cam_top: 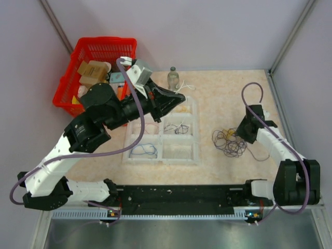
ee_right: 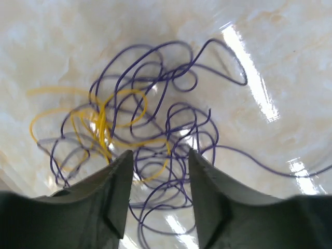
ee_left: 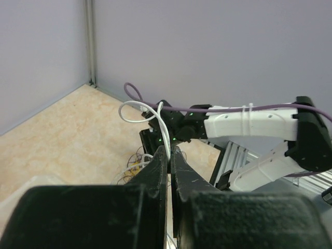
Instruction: Untangle the cables
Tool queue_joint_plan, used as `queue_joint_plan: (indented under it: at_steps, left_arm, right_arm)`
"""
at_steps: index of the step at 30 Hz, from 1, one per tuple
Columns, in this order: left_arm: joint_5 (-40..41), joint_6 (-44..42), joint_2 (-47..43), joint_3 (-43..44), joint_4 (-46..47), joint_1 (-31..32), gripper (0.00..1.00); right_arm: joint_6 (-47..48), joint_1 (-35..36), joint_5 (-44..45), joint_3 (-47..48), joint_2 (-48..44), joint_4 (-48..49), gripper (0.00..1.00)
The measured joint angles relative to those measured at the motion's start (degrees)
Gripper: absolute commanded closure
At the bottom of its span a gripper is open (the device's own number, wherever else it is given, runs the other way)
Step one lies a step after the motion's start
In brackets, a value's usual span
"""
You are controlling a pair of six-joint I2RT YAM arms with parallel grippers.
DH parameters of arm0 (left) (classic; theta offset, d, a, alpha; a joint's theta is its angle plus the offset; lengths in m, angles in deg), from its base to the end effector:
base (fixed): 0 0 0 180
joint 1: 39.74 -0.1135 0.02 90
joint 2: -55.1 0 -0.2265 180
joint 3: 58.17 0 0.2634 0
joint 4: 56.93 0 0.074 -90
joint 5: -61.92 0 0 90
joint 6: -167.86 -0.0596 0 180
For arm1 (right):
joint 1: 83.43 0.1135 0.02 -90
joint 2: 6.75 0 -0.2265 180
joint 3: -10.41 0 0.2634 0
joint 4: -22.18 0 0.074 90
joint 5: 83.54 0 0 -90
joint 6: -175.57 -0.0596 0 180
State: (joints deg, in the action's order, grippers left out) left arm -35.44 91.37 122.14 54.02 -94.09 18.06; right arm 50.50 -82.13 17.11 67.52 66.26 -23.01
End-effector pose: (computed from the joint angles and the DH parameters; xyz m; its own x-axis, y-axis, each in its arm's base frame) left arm 0.1263 -0.2150 0.5273 -0.1398 -0.2128 -0.9670 0.8990 0.3820 -0.2140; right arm 0.2714 -0.0049 0.1419 -0.6778 0.5494 -0.4886 0.5577 0.8172 0.1454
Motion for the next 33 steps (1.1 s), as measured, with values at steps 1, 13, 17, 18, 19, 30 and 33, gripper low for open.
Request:
queue_joint_plan:
  at_steps: [1, 13, 17, 18, 19, 30, 33]
  left_arm:
    - [0.61, -0.04, 0.00, -0.76, 0.02, 0.00, 1.00]
    - [3.78, -0.17, 0.04, -4.28, 0.26, 0.00, 1.00]
    - [4.07, -0.17, 0.07, -4.31, 0.44, 0.00, 1.00]
    - [4.04, -0.17, 0.09, -4.33, 0.46, 0.00, 1.00]
    - [4.07, -0.20, 0.11, -4.42, 0.50, 0.00, 1.00]
    - [5.09, 2.03, -0.15, -15.76, 5.92, -0.02, 1.00]
    - [5.46, 4.42, -1.11, -23.74, 7.41, -0.02, 1.00]
  right_arm:
    - [1.20, 0.90, 0.00, 0.09, -0.66, -0.26, 0.39]
    - [3.04, 16.81, -13.92, -0.44, -21.70, -5.86, 0.28]
    - [0.33, 16.96, -19.19, -2.97, -23.19, -6.12, 0.28]
    - [-0.15, 16.96, -19.58, -3.58, -24.06, -6.47, 0.28]
    - [-0.55, 16.96, -19.82, -4.07, -25.03, -6.84, 0.28]
    - [-4.13, 16.96, -24.06, -8.13, -29.05, -6.82, 0.37]
    - [-4.79, 16.96, -25.18, -8.90, -29.11, -6.80, 0.38]
